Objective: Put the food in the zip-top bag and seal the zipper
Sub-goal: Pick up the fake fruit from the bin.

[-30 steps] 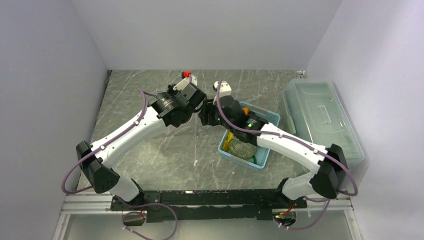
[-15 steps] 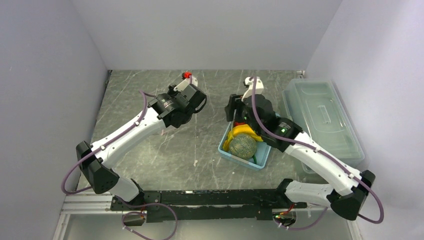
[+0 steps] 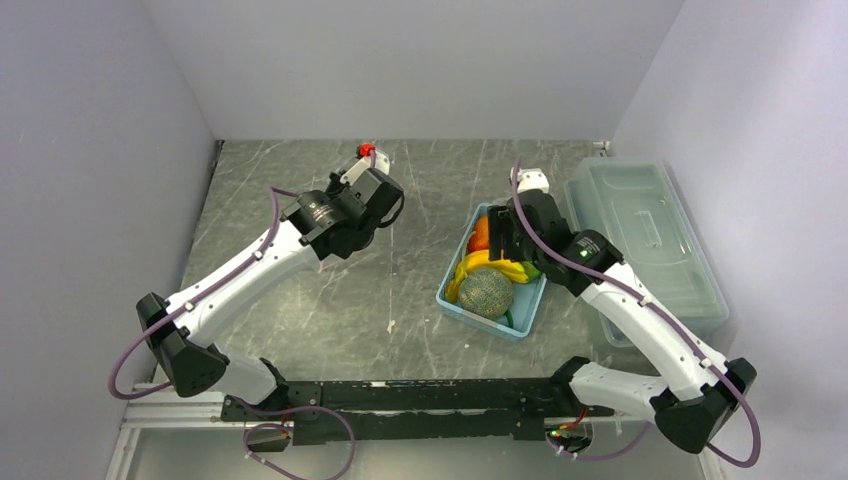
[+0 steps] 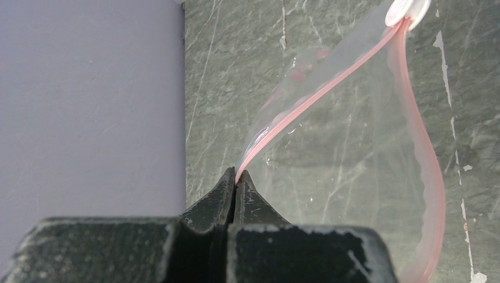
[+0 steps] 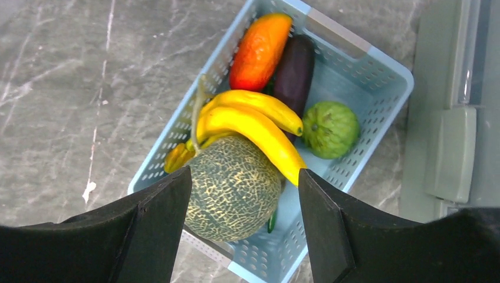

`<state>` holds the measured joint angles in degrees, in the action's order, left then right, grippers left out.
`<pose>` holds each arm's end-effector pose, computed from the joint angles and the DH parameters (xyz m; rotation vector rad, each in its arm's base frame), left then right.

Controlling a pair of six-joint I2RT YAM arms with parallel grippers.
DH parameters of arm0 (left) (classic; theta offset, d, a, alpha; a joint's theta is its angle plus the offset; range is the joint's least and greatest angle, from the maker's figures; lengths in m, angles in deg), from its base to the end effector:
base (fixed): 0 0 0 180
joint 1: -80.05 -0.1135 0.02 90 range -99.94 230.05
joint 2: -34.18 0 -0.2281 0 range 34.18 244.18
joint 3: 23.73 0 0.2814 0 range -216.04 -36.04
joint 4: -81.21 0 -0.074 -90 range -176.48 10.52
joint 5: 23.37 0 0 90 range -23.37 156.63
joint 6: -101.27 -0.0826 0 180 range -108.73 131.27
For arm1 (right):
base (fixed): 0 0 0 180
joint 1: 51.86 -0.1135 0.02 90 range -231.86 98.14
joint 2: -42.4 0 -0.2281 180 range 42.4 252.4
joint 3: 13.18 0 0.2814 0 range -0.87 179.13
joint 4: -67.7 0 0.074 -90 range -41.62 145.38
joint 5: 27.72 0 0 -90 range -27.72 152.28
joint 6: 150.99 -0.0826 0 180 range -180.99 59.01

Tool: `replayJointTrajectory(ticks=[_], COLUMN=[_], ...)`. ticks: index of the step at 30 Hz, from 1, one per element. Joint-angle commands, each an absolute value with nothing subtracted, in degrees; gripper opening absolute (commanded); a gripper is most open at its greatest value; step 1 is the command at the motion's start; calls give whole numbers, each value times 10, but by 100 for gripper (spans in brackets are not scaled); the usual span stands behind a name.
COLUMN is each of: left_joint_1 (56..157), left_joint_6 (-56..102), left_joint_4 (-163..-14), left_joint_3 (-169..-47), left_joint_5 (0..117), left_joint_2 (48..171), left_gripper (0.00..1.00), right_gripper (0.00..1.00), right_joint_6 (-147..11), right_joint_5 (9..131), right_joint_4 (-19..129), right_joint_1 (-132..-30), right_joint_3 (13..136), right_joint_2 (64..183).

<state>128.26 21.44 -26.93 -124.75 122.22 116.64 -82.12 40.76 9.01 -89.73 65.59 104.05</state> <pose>0.2700 -0.1999 0.3324 0.3321 2.0726 0.6170 0.2503 0.1562 0.2970 -0.1361 2.2349 0.1251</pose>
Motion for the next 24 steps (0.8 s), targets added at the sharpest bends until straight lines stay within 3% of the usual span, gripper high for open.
replayJointTrajectory(ticks=[1,24], left_joint_1=[1285,1285], left_joint_6=[213,219], left_joint_4=[-291,-283], left_joint_3=[-1246,-1236], left_joint_5=[1214,1215], left_joint_2=[1150,1143], left_gripper=[0,0], right_gripper=[71,61], right_joint_6=[-814,-789], right_joint_5=[437,530], right_joint_4=[55,152], right_joint_1=[-861,-759], right_joint_3=[656,567], right_joint_2=[1031,1138])
